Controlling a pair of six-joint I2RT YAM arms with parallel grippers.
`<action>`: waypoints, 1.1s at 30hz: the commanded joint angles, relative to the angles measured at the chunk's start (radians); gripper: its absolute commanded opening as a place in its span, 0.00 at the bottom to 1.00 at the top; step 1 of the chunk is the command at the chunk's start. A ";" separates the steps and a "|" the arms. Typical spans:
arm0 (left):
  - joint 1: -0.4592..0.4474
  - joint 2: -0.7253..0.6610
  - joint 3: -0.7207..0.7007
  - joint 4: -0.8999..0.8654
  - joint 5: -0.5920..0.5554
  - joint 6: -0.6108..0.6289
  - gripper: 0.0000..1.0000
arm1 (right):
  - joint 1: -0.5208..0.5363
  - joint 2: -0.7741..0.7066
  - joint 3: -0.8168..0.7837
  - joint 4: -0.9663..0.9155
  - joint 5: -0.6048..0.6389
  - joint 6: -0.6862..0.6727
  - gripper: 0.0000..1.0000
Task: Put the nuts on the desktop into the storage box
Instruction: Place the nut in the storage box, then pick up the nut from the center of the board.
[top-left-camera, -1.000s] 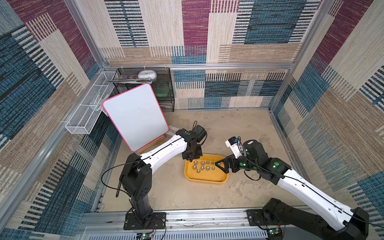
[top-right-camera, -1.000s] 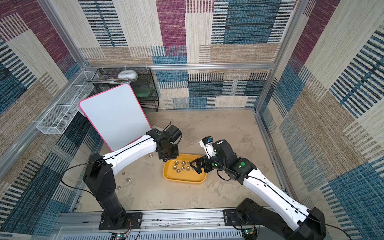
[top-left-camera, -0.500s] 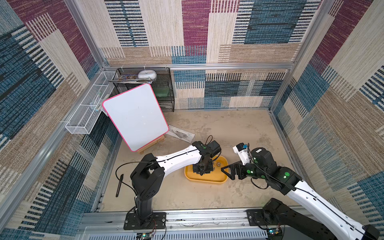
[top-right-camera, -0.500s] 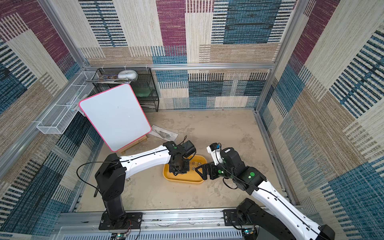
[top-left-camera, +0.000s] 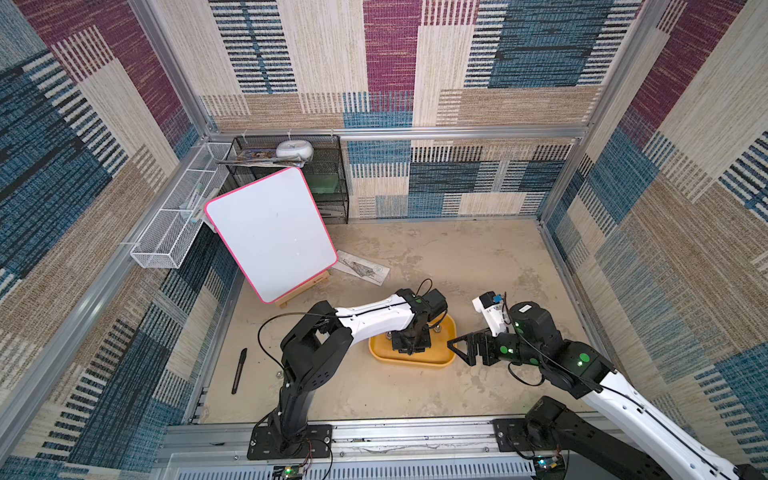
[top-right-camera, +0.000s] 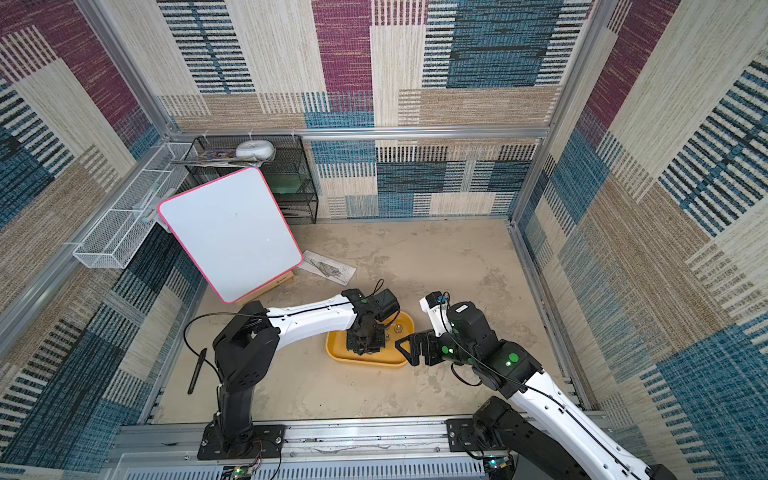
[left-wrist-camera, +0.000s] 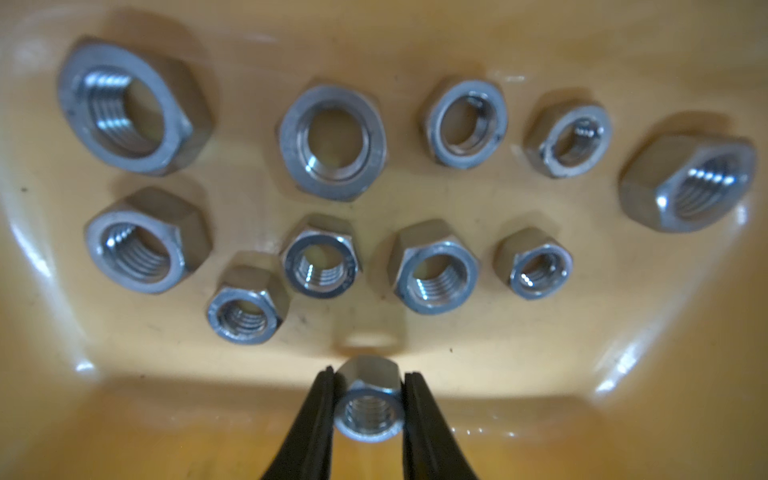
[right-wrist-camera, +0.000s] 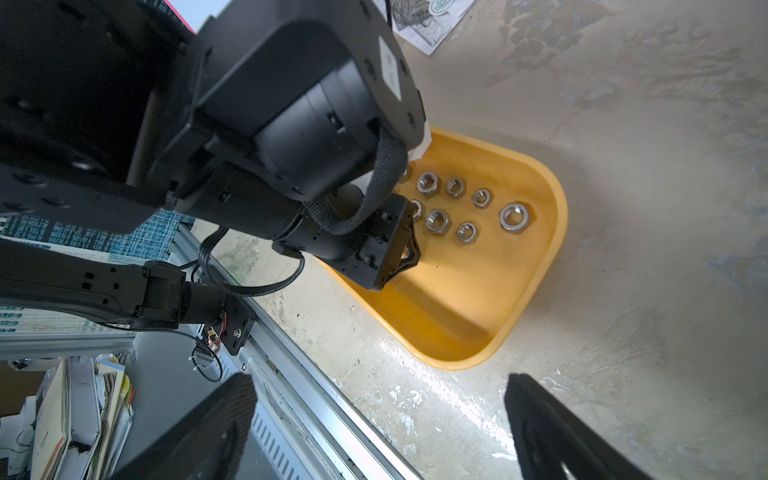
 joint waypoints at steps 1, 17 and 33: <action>0.007 0.007 0.003 -0.009 -0.031 0.016 0.24 | 0.000 -0.006 -0.001 -0.011 0.011 0.007 0.99; 0.042 -0.143 0.020 -0.079 -0.050 0.020 0.47 | 0.001 -0.005 -0.008 0.001 0.008 0.004 0.99; 0.344 -0.378 -0.114 -0.124 -0.122 0.139 0.57 | 0.000 0.140 0.054 0.056 0.007 0.026 0.99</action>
